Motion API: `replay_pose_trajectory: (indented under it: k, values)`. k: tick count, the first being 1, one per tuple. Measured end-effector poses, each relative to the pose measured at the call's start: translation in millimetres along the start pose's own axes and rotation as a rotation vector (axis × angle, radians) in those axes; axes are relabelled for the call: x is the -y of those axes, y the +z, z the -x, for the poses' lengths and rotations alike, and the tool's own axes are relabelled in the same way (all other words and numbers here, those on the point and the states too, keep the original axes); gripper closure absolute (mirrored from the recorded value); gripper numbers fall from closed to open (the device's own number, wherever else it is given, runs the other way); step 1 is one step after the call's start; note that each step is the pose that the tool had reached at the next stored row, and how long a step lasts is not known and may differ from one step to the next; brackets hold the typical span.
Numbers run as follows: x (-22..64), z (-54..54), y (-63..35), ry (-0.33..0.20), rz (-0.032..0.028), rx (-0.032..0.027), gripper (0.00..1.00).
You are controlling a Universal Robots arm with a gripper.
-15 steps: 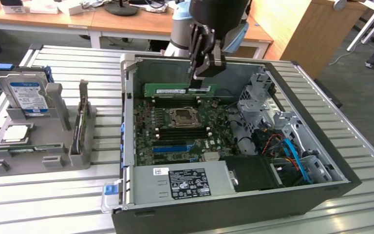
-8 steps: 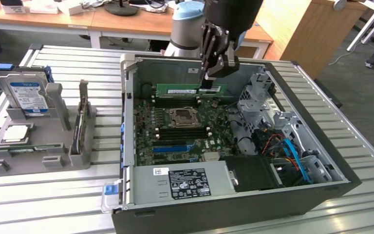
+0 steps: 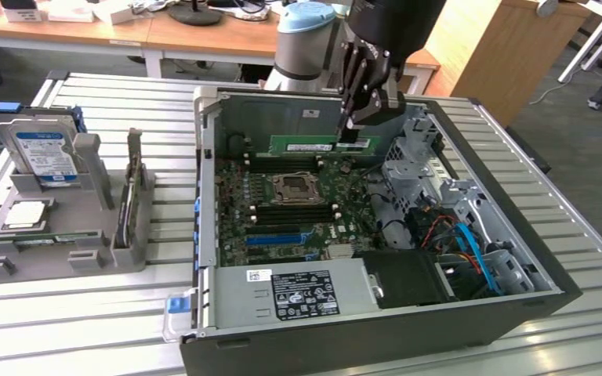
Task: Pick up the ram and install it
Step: 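Pick up the ram and move it above insertion slot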
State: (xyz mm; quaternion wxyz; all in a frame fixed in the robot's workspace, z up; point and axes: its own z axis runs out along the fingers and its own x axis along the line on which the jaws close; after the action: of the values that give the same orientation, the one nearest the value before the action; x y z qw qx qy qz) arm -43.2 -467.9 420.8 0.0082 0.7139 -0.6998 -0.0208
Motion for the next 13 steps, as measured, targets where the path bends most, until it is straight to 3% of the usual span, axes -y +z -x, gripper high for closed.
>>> replay_pose_trajectory:
  k: [13]
  values:
    - [0.1,5.2,0.5,0.019,-0.0003,0.0007,0.88]
